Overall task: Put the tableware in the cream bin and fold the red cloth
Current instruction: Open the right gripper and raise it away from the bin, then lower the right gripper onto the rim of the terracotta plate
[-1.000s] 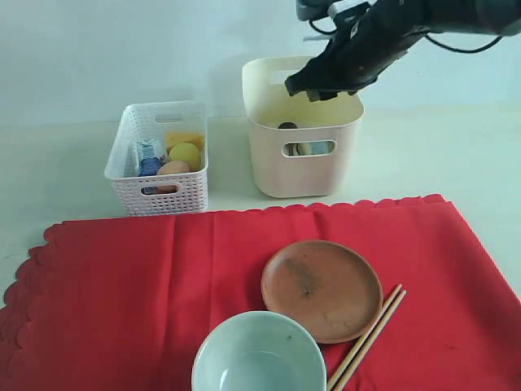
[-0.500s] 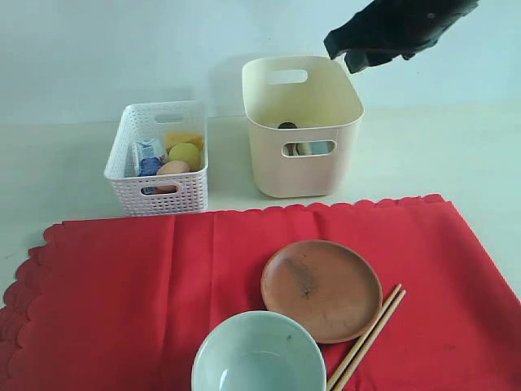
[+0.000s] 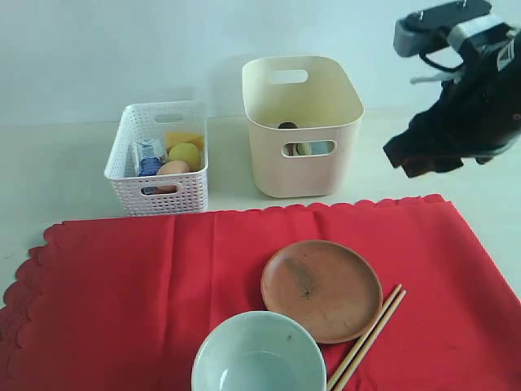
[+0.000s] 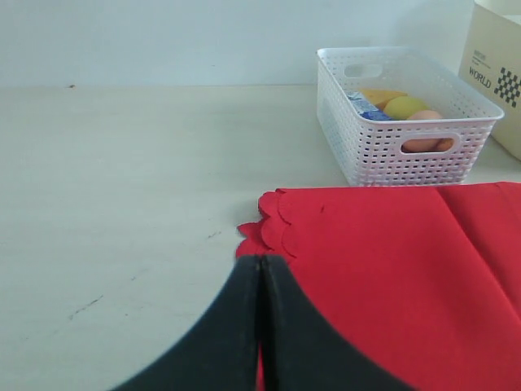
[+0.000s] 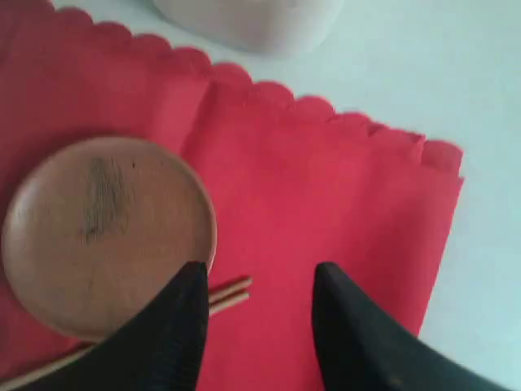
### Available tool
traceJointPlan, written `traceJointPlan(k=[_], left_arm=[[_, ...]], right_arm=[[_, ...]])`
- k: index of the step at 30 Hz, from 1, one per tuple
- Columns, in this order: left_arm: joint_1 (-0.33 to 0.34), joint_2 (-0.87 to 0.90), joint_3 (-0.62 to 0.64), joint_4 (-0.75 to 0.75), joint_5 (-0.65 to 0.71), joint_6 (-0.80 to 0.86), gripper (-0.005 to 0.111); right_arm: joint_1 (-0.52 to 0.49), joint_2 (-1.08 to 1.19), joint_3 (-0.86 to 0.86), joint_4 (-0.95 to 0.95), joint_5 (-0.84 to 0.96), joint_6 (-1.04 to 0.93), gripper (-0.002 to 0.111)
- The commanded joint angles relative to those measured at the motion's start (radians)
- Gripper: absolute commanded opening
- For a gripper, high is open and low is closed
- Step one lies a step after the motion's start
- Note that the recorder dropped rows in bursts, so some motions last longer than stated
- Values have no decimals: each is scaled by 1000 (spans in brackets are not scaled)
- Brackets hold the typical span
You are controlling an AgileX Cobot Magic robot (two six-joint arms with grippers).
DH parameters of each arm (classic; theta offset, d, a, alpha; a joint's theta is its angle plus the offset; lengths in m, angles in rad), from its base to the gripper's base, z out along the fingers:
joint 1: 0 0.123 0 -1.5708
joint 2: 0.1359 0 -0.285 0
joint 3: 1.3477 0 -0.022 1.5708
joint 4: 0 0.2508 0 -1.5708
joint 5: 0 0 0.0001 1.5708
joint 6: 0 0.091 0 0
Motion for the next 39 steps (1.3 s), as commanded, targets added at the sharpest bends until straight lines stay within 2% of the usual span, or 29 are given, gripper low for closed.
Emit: traceJointPlan(k=[1,3,9,13,17,26,32,39], left_arm=[[3,-6,4,-6,-10,-1,0],[3,-6,4,-6,-10,-1,0],[3,-6,4,-6,-10,-1,0],[3,-6,4,-6,-10,-1,0],[3,-6,4,-6,-10,-1,0],[3,-6,4,-6,-10,-1,0],[3,-6,4,-6,-10,-1,0],[3,-6,4,-6,-10,-1,0]], right_arm=[[1,56,54,7,38,-2,40],[1,116,54,32,36,-35,40],[-3,319,47,261,-43,-254,42],[-47,413,10,364,-33,-335,47],[-98,483,-24,436,-28,-405,47],[-168,576,-90,511,14,-490,47],[-171,636,-139,575,113,-543,47],[-171,683,-149,588,132,-552,47]])
